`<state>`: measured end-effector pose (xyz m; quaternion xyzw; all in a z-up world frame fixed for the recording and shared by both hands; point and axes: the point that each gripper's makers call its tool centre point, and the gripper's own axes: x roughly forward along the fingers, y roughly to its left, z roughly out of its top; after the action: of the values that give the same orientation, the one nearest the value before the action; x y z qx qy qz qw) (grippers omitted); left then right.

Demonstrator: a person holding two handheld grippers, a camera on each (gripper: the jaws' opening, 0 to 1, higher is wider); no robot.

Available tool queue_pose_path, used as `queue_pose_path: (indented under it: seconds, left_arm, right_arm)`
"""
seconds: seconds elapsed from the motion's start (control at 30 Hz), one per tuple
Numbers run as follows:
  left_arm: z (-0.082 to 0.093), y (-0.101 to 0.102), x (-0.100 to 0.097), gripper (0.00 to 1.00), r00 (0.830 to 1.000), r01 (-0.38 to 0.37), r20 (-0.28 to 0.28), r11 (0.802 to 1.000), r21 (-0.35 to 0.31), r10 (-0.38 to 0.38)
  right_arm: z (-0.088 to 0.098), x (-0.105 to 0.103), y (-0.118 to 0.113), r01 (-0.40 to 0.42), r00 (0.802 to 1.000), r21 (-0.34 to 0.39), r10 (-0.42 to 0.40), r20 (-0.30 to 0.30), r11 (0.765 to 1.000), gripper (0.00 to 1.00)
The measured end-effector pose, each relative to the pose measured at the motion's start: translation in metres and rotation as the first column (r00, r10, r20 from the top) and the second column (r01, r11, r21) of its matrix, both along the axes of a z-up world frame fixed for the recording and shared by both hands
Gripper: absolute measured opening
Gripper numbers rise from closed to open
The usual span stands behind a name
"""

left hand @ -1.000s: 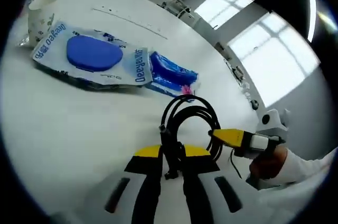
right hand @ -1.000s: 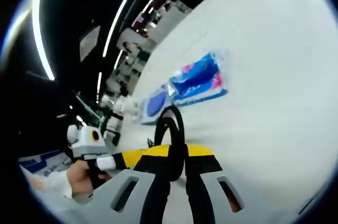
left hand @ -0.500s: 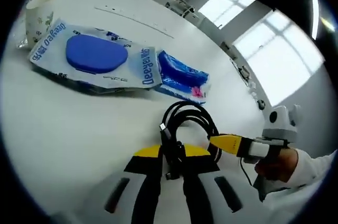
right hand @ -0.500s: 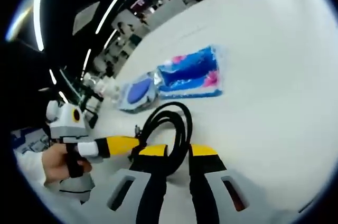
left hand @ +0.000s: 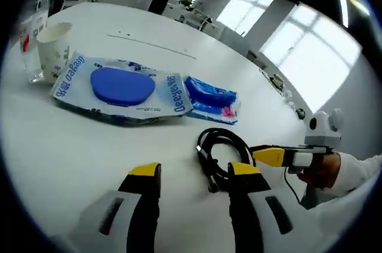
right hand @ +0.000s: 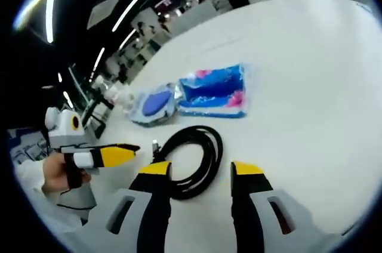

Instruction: Arrange the tabletop items into an orderly group along one side of the table until the central work area is clear of visible clutter.

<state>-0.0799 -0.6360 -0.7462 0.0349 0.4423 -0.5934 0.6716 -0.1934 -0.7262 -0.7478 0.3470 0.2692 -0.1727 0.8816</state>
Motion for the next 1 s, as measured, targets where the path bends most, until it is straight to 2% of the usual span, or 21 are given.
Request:
queue_pose_path:
  seconds: [0.1,0.2,0.27,0.33,0.47,0.67,0.83,1.0]
  left_arm:
    - [0.005,0.011,0.011,0.58,0.999,0.007,0.047,1.0,-0.003,-0.007]
    - [0.009,0.022,0.025,0.66,0.998,-0.002,0.056,1.0,-0.012,0.002]
    - [0.016,0.031,0.036,0.71,0.997,-0.01,0.082,1.0,-0.019,0.012]
    - [0.017,0.044,0.051,0.75,0.992,-0.002,0.129,1.0,0.002,0.002]
    - [0.02,0.065,0.076,0.81,0.986,-0.001,0.164,1.0,0.021,-0.002]
    - [0.027,0.103,0.12,0.85,0.98,-0.031,0.197,0.998,0.057,0.019]
    - [0.036,0.129,0.139,0.88,0.973,-0.015,0.232,0.994,0.111,-0.012]
    - [0.041,0.154,0.159,0.89,0.97,-0.033,0.241,0.988,0.148,-0.003]
  right_arm:
    - [0.004,-0.001,-0.001,-0.002,1.0,-0.003,0.002,0.016,1.0,0.46]
    - [0.009,-0.003,0.0,-0.028,0.999,-0.027,0.029,0.024,0.999,0.54]
    - [0.011,-0.003,0.002,-0.049,0.998,-0.019,0.05,0.025,0.999,0.58]
    - [0.014,-0.007,0.005,-0.076,0.997,-0.008,0.076,0.01,0.997,0.63]
    - [0.022,-0.01,0.01,-0.122,0.992,-0.031,0.123,0.002,0.992,0.71]
    - [0.031,-0.013,0.017,-0.161,0.987,-0.013,0.161,-0.002,0.987,0.79]
    - [0.037,-0.017,0.025,-0.189,0.982,-0.003,0.189,-0.015,0.982,0.84]
    - [0.039,-0.027,0.028,-0.225,0.973,-0.024,0.223,-0.063,0.974,0.86]
